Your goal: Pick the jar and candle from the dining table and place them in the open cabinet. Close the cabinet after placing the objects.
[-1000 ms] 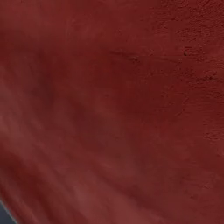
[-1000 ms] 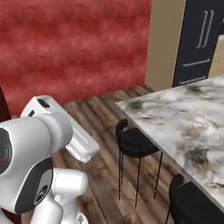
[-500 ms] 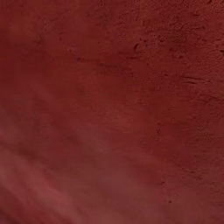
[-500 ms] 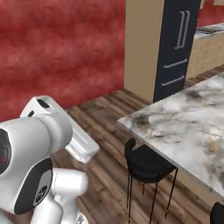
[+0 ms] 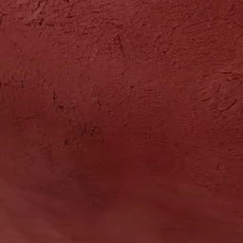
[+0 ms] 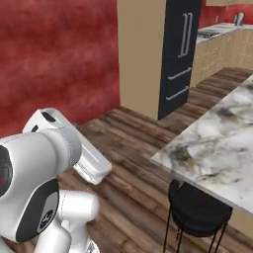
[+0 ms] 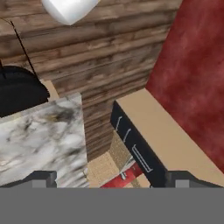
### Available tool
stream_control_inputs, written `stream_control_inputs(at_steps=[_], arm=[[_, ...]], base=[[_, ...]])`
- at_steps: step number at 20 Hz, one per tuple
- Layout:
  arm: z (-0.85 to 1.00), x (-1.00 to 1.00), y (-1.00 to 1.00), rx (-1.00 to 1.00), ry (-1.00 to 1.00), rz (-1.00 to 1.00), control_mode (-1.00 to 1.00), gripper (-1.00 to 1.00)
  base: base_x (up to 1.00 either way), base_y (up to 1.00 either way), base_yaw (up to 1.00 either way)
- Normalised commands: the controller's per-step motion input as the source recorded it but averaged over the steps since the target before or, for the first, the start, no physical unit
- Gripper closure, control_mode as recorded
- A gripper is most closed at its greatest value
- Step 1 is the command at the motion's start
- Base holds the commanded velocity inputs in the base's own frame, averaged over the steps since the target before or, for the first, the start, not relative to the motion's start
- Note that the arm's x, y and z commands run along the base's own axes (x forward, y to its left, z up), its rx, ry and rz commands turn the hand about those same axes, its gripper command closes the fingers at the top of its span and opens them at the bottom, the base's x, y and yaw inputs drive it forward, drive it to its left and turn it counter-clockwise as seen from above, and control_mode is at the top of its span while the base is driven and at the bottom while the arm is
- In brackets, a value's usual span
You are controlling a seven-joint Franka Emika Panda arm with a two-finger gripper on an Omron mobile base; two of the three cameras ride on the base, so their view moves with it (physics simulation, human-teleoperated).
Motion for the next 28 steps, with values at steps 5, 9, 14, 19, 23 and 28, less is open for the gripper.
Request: stream_control_inputs(at_steps=[5,9,14,19,23,28], arm=[[0.00,0.00,0.00,0.00,0.00,0.00,1.00,-1.00],[0.00,0.00,0.00,0.00,0.00,0.00,1.00,-1.00],[0.00,0.00,0.00,0.00,0.00,0.00,1.00,-1.00],[0.00,0.00,0.00,0.00,0.00,0.00,1.00,-1.00],[0.00,0.00,0.00,0.00,0.00,0.00,1.00,-1.00],[0.00,0.00,0.00,0.00,0.00,0.00,1.00,-1.00]], base=[[0.92,0.74,-0.35],[0.94,0.71,-0.35],[0.94,0.71,-0.35],[0.97,0.65,-0.34],[0.99,0.59,-0.34],[1.00,0.54,-0.33]])
